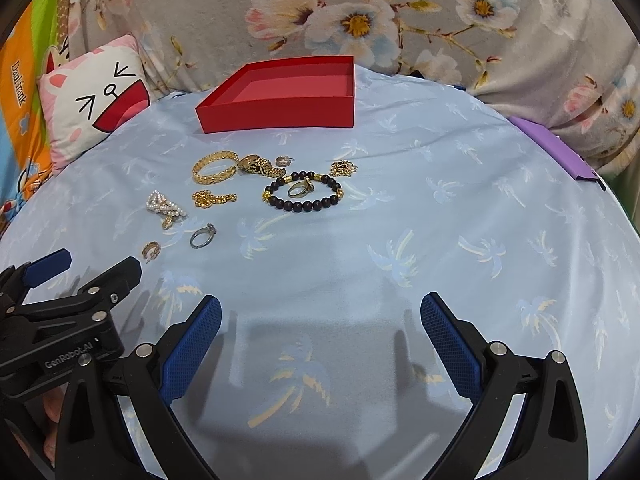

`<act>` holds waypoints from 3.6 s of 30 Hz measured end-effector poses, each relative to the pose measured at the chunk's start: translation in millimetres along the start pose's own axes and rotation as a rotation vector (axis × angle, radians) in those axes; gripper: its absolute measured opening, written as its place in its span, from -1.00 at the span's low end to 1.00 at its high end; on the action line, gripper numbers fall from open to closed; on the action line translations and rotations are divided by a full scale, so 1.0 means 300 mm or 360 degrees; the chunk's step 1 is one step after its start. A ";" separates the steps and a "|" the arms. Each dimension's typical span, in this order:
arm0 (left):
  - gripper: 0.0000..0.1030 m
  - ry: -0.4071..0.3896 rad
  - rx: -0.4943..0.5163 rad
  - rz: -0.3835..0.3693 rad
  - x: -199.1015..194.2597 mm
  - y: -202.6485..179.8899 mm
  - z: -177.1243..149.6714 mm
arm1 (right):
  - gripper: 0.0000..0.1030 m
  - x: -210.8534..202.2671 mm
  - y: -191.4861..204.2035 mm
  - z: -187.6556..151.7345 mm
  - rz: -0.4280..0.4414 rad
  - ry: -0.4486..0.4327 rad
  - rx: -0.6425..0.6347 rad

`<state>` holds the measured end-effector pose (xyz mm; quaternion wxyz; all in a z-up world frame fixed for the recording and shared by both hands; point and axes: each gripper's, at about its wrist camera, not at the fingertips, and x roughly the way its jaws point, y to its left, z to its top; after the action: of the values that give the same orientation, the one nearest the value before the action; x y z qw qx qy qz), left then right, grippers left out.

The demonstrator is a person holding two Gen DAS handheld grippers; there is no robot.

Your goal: Organize jewelry

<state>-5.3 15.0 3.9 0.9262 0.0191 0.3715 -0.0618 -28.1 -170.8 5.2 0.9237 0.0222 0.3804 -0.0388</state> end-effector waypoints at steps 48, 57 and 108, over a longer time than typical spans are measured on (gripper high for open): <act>0.21 0.0349 -0.0063 -0.0055 0.293 0.034 0.246 | 0.90 0.055 -0.113 0.179 0.0048 0.0076 0.0079; -0.71 0.0276 0.0032 -0.0010 0.267 0.072 0.223 | 0.73 0.089 -0.096 0.265 0.0136 0.0146 0.0014; -0.71 -0.0036 0.0191 -0.0410 0.207 0.086 0.672 | -0.79 0.256 0.026 0.807 0.0498 -0.0048 -0.0335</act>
<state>180.9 17.9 106.7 0.9119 0.0258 0.3561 -0.2025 196.8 -184.2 123.0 0.9213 -0.0163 0.3604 0.1450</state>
